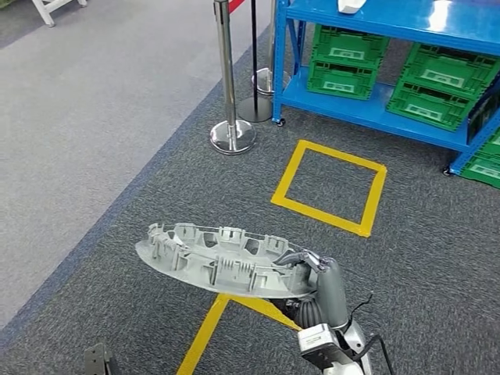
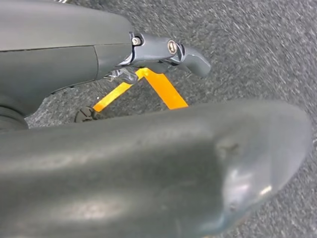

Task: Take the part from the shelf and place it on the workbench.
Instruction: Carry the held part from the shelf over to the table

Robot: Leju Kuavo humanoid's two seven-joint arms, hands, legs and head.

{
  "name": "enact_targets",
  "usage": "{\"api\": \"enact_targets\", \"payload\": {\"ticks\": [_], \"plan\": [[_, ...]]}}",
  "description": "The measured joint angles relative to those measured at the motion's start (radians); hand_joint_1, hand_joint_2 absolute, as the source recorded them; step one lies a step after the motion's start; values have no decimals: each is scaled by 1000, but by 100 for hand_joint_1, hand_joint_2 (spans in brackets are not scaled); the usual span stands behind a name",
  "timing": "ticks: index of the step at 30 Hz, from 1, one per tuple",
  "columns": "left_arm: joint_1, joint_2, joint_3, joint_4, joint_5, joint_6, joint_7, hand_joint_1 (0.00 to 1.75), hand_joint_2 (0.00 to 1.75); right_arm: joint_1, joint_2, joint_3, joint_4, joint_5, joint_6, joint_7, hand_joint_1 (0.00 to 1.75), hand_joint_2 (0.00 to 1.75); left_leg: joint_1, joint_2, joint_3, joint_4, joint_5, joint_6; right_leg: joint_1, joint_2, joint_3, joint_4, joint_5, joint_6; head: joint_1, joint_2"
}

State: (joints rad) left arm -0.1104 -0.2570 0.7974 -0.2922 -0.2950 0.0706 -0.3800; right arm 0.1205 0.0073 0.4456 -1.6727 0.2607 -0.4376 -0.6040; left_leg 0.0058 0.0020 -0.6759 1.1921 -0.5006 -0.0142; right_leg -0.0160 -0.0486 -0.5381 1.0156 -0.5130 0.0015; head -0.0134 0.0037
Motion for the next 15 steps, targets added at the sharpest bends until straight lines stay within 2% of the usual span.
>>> {"api": "enact_targets", "payload": {"ticks": [2, 3, 4, 6, 7, 8, 10, 11, 12, 13, 14, 15], "plan": [[-3, 2, -3, 0, 0, -1, 0, 0, 0, 3, 0, -2, -3, -1, 0, -3, 175, 175, -9, 31, 65, -124, 38, 13, 4, -13, 1, 0, -3, 6, 0, 0], [-4, 2, -5, 0, 0, -1, 0, 0, 0, 4, 0, -2, -5, -1, 0, -4, 175, 175, -14, 42, 80, -157, 42, 20, 6, -20, 0, 1, -3, 10, 1, 0], [-4, 3, -7, 0, 0, -2, 0, 0, 0, 4, -1, -3, -6, -1, -1, -6, 175, 175, -18, 46, 82, -166, 37, 26, 7, -26, -1, 0, -4, 14, 1, 0], [-2, 5, -11, 0, 0, -3, 0, 0, 0, 5, -1, -4, -9, -1, -1, -7, 175, 175, -16, 33, 80, -174, 41, 38, 8, -35, -1, -2, -7, 25, 2, 0], [-1, 6, -13, 0, 0, -3, 0, 0, 0, 5, -2, -4, -10, -1, -1, -7, 175, 175, -13, 26, 83, -180, 44, 44, 7, -26, -3, 4, -16, 30, 3, 0], [-2, 6, -14, 0, 0, -3, 0, 0, 0, 5, -2, -5, -12, -2, -1, -7, 175, 175, -10, 19, 85, -186, 48, 50, 7, -9, -14, 30, -35, 34, 5, 0], [-4, 6, -17, 0, 0, -4, 0, 0, 0, 6, -3, -5, -13, -3, -1, -8, 175, 175, -7, 4, 87, -191, 51, 58, 5, 32, -66, 145, -95, 37, 11, 0], [-4, 6, -18, 0, 0, -5, 1, 0, 0, 8, -4, -5, -13, -3, -1, -8, 175, 175, -7, -5, 86, -190, 52, 60, 5, 41, -101, 216, -123, 38, 13, 0], [-4, 6, -19, 0, 0, -5, 1, 0, 0, 10, -4, -5, -13, -4, -1, -8, 175, 175, -8, -14, 86, -190, 51, 60, 5, 45, -127, 266, -135, 39, 14, 0], [-3, 7, -20, 0, 0, -5, 1, 0, 0, 12, -5, -5, -13, -4, -1, -8, 175, 175, -7, -24, 87, -189, 51, 60, 5, 47, -138, 280, -126, 40, 14, 0], [-3, 7, -20, 0, 0, -5, 1, 0, 0, 14, -6, -5, -13, -4, -1, -8, 175, 175, -7, -35, 87, -187, 51, 59, 4, 48, -130, 252, -97, 40, 14, 0], [-3, 6, -20, 0, 0, -5, 1, 0, 0, 15, -6, -6, -13, -4, -1, -8, 175, 175, -5, -46, 88, -184, 50, 58, 2, 53, -104, 191, -55, 40, 15, 0]]}}
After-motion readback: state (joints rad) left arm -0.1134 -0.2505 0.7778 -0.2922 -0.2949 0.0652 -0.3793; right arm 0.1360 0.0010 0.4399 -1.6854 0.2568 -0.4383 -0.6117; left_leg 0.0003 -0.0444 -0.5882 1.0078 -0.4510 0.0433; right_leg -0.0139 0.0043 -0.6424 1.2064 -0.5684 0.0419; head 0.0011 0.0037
